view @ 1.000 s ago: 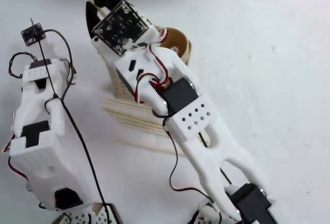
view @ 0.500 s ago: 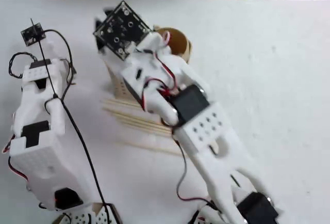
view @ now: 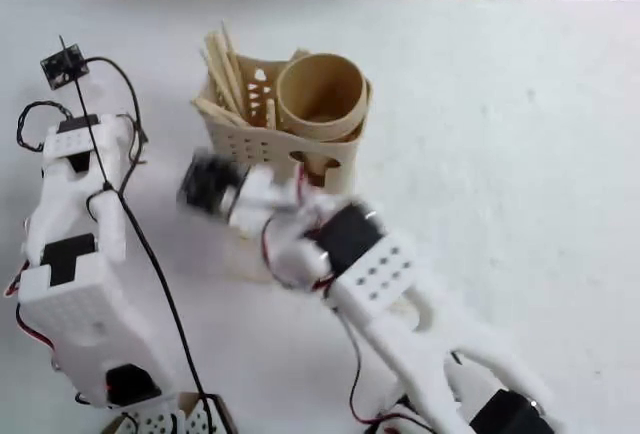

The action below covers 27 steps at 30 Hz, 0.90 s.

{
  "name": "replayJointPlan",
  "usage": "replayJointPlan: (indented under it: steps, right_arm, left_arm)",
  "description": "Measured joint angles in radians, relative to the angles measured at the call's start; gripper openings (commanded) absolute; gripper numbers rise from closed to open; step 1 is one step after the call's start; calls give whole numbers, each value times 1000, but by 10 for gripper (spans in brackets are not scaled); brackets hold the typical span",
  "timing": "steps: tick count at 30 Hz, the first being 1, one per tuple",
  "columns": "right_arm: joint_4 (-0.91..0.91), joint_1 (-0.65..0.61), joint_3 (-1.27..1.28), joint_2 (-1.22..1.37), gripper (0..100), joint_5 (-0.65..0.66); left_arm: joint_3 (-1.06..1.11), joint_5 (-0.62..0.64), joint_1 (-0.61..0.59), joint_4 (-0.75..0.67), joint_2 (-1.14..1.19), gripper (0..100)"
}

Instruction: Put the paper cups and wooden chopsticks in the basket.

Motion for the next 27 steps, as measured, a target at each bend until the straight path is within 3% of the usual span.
replayJointPlan:
  steps: [7, 13, 27]
  right_arm:
    - [-311, -9, 350, 2, 80, 23]
    - [-347, -9, 423, 2, 180, 23]
    - [-443, -14, 448, 209, 156, 68]
  left_arm:
    - [0, 0, 0, 0, 0, 120]
    - [0, 0, 0, 0, 0, 120]
    - [0, 0, 0, 0, 0, 120]
